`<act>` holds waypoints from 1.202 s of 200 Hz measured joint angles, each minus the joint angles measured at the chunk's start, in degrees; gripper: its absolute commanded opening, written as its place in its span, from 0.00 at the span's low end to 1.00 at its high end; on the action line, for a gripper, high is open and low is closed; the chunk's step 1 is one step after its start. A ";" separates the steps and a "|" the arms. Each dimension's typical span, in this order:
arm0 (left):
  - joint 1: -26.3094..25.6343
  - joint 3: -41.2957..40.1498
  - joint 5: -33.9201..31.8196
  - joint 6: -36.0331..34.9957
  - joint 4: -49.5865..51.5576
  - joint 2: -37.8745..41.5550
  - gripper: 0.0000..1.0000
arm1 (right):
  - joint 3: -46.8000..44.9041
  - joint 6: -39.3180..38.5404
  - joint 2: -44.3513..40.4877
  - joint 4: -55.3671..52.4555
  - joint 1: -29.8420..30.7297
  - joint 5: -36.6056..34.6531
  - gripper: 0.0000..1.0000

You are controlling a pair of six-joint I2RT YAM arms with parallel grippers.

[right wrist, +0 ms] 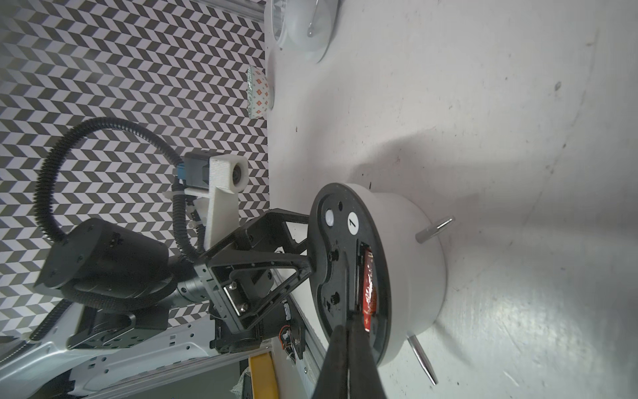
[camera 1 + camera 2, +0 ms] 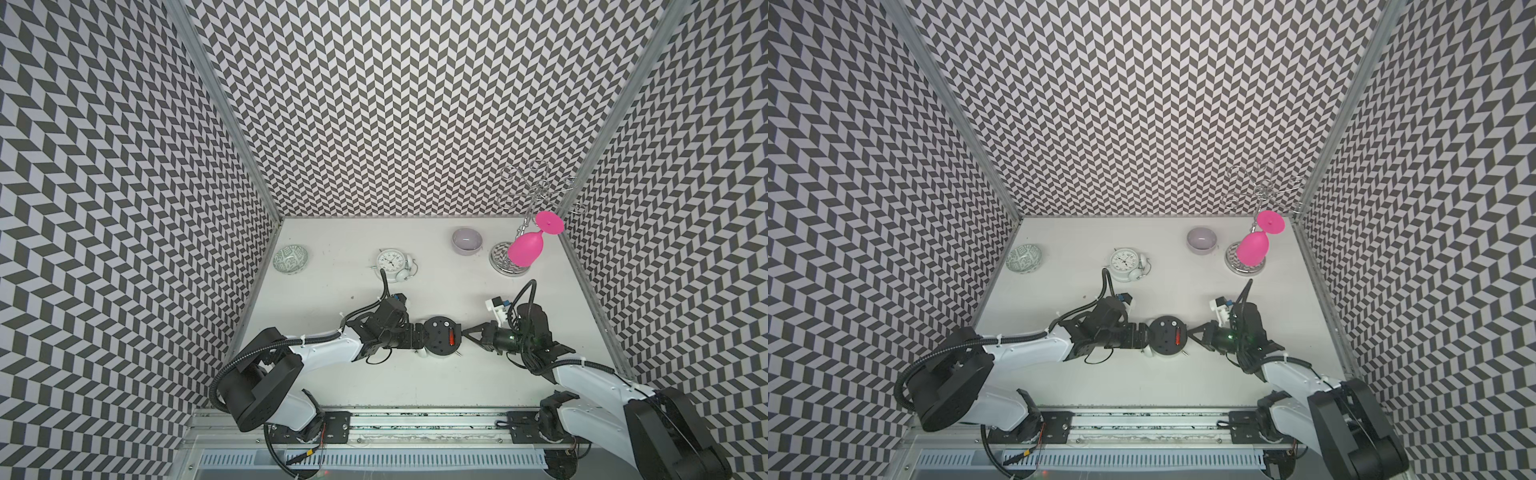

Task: Insert the battery into the alarm
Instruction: Install the cover on the alarm.

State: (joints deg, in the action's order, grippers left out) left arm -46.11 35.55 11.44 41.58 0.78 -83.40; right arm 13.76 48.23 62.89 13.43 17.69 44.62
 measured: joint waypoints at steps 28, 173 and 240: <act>0.00 0.00 -0.07 0.13 0.07 0.00 0.89 | 0.00 -0.02 1.31 0.81 0.31 0.07 0.00; 0.00 0.00 -0.11 0.13 0.13 -0.02 0.89 | 0.76 -0.35 6.97 4.79 2.45 0.17 0.00; 0.00 0.04 -0.22 0.11 0.22 -0.02 0.89 | 0.94 -0.17 8.46 5.97 3.19 0.17 0.00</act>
State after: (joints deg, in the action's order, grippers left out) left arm -46.11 35.59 11.22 41.69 0.99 -83.42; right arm 14.70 48.05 71.35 19.40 20.88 44.80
